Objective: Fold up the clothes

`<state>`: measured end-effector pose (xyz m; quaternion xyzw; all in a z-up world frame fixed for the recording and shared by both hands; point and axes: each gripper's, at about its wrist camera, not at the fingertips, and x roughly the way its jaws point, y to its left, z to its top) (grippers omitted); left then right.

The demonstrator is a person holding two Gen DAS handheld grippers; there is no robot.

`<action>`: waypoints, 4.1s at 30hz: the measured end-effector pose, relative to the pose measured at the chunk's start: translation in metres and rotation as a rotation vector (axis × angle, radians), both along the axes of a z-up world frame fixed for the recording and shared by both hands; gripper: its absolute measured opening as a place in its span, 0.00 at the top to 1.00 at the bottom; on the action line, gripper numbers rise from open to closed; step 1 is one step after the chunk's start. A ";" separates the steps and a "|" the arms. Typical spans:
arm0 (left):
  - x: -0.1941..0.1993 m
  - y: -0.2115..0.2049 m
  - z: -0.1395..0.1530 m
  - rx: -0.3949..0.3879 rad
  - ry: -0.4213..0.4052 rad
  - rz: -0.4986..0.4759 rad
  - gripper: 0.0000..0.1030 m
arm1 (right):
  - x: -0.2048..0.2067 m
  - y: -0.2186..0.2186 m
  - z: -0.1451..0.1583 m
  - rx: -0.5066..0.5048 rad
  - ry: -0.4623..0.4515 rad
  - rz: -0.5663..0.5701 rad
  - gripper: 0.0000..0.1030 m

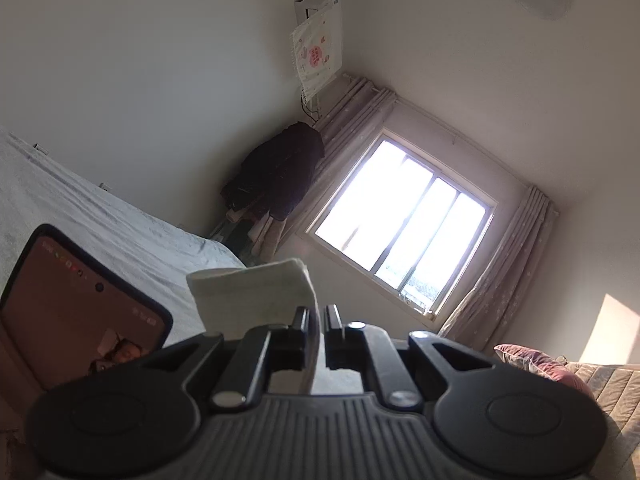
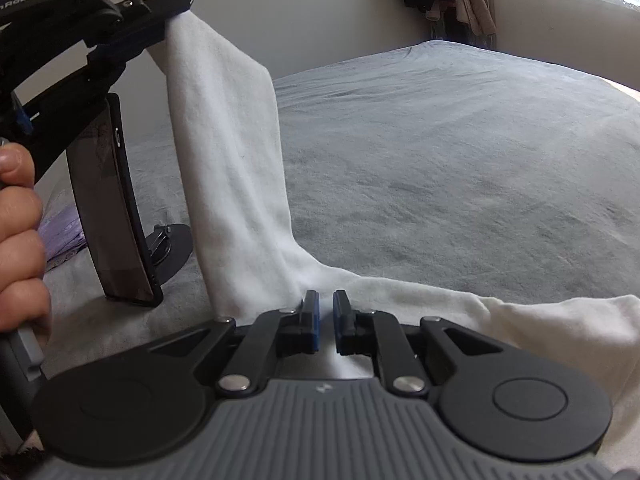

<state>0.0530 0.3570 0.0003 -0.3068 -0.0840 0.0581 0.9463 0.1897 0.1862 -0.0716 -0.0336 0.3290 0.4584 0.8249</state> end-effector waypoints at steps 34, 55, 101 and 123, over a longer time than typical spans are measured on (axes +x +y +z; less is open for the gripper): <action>0.095 -0.057 -0.040 0.285 0.567 -0.374 0.85 | 0.064 -0.191 0.043 -0.104 -0.072 -0.357 0.50; 0.116 -0.100 -0.065 0.580 0.825 -0.255 0.95 | 0.072 -0.169 -0.001 -0.205 -0.276 -0.415 0.89; 0.089 -0.159 0.001 0.532 0.791 -0.277 0.36 | -0.077 -0.350 0.064 -0.355 -0.175 -0.659 0.45; 0.031 -0.380 0.001 0.732 0.749 -0.663 0.15 | -0.116 -0.506 0.009 -0.287 -0.103 -0.857 0.50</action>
